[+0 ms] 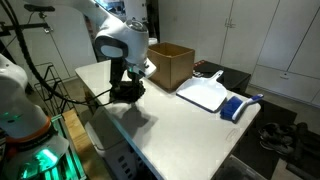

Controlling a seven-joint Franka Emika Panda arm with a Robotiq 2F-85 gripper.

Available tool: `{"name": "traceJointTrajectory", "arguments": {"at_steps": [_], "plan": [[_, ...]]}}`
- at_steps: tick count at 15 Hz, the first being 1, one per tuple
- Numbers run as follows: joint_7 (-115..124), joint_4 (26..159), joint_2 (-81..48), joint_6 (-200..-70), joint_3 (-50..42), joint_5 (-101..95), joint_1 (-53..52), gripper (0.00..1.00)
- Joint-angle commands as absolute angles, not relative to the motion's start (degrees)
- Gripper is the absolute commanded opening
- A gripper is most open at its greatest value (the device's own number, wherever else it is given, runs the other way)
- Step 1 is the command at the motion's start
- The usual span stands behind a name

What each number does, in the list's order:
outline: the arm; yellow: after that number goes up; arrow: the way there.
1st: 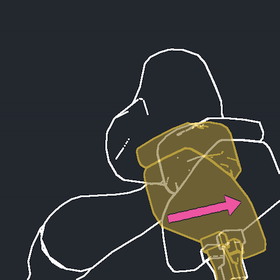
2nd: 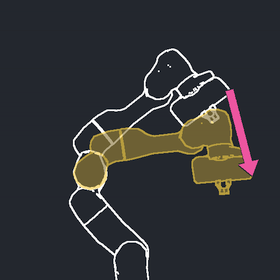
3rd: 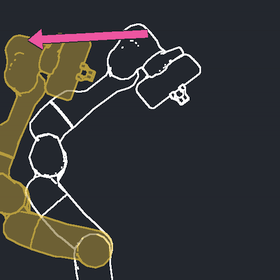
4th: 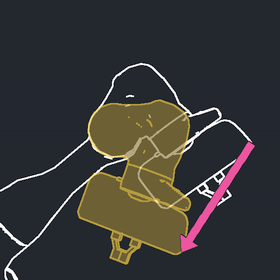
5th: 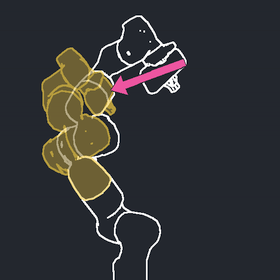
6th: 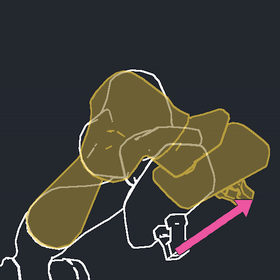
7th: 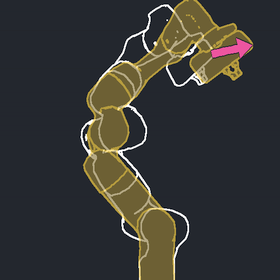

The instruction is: Pick up the far right glove and stack it on the second far right glove, Pick up the far left glove and stack it on the second far left glove, pick up the gloves stack on the left and put it on top of the gloves stack on the right, pick up the gloves stack and put it in the cardboard box on the table

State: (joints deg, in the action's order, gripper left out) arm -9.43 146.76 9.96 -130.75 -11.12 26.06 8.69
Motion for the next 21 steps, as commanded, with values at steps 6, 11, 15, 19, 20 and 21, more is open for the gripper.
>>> {"name": "traceJointTrajectory", "arguments": {"at_steps": [6, 11, 15, 19, 20, 21], "plan": [[-25.23, 144.09, 4.00, -126.75, -14.01, 35.31, 8.34, 1.00], [-34.09, 141.86, -0.22, -124.65, -12.78, 37.85, 8.39, 1.00], [-40.01, 139.73, -3.32, -124.39, -11.15, 40.43, 8.63, 1.00], [-44.21, 137.36, -5.71, -123.34, -9.18, 42.19, 8.76, 1.00], [-44.62, 136.86, -6.28, -123.08, -8.67, 42.39, 8.71, 1.00], [-44.61, 136.29, -6.86, -122.76, -8.27, 42.23, 8.69, 0.88]]}}
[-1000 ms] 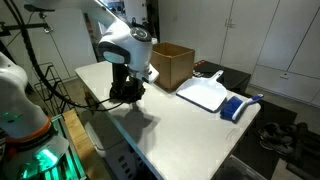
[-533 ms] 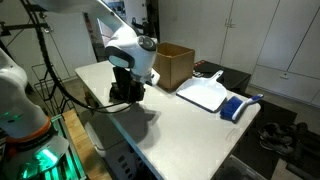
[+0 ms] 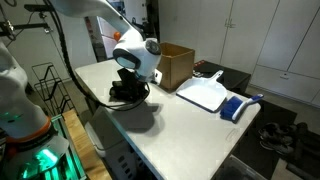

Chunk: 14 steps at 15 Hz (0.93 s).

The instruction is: Pick up the far right glove and stack it on the second far right glove, Pick up the far left glove and stack it on the second far left glove, pick up the gloves stack on the left and put it on top of the gloves stack on the right, pick up the gloves stack and put it in the cardboard box on the table

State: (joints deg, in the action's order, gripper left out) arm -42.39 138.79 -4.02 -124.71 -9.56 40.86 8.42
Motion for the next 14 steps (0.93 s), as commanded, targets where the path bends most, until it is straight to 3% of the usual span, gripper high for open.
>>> {"name": "traceJointTrajectory", "arguments": {"at_steps": [1, 11, 14], "plan": [[-44.46, 135.59, -7.51, -122.14, -7.93, 42.05, 8.72, 0.74], [-43.25, 131.76, -7.73, -113.06, -7.39, 42.75, 10.25, 0.02], [-42.96, 130.64, -5.07, -106.71, -8.05, 44.04, 11.13, 0.05]]}}
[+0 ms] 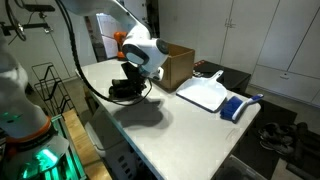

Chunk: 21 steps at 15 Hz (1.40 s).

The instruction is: Pick up the far right glove and stack it on the second far right glove, Pick up the far left glove and stack it on the second far left glove, pick up the gloves stack on the left and put it on top of the gloves stack on the right, pick up the gloves stack and put it in the cardboard box on the table

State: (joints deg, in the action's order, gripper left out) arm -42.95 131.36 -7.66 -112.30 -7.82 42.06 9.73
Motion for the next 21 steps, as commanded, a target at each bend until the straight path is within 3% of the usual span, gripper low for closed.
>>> {"name": "traceJointTrajectory", "arguments": {"at_steps": [1, 10, 11, 14, 15, 21], "plan": [[-42.81, 130.21, -3.90, -104.52, -8.37, 44.87, 11.48, 0.04], [-42.85, 127.08, 0.61, -95.61, -11.13, 49.50, 11.98, 0.05], [-42.85, 126.92, 1.20, -95.42, -11.35, 49.61, 12.00, 0.19], [-42.85, 126.93, 0.90, -95.42, -11.33, 49.59, 11.95, 0.19], [-42.85, 126.94, 0.72, -95.42, -11.31, 49.59, 11.95, 0.05], [-39.35, 123.01, 5.97, -91.92, -14.02, 66.60, 13.73, 0.05]]}}
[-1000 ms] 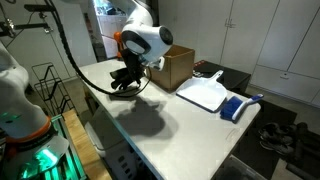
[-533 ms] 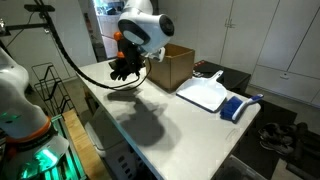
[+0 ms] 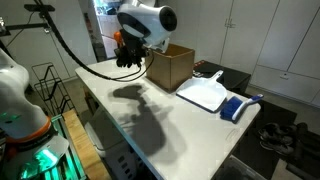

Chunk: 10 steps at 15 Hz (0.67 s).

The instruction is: Pick up the far right glove and stack it on the second far right glove, Pick up the far left glove and stack it on the second far left glove, pick up the gloves stack on the left and put it on top of the gloves stack on the right, pick up the gloves stack and put it in the cardboard box on the table

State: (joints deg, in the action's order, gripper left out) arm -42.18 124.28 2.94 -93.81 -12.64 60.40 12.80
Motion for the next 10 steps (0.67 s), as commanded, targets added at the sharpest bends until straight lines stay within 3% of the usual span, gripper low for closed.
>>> {"name": "traceJointTrajectory", "arguments": {"at_steps": [1, 10], "plan": [[-38.13, 122.36, 6.84, -92.77, -14.38, 69.04, 13.90, 0.05], [-30.07, 118.15, 4.18, -116.90, -12.62, 87.50, 12.92, 0.05]]}}
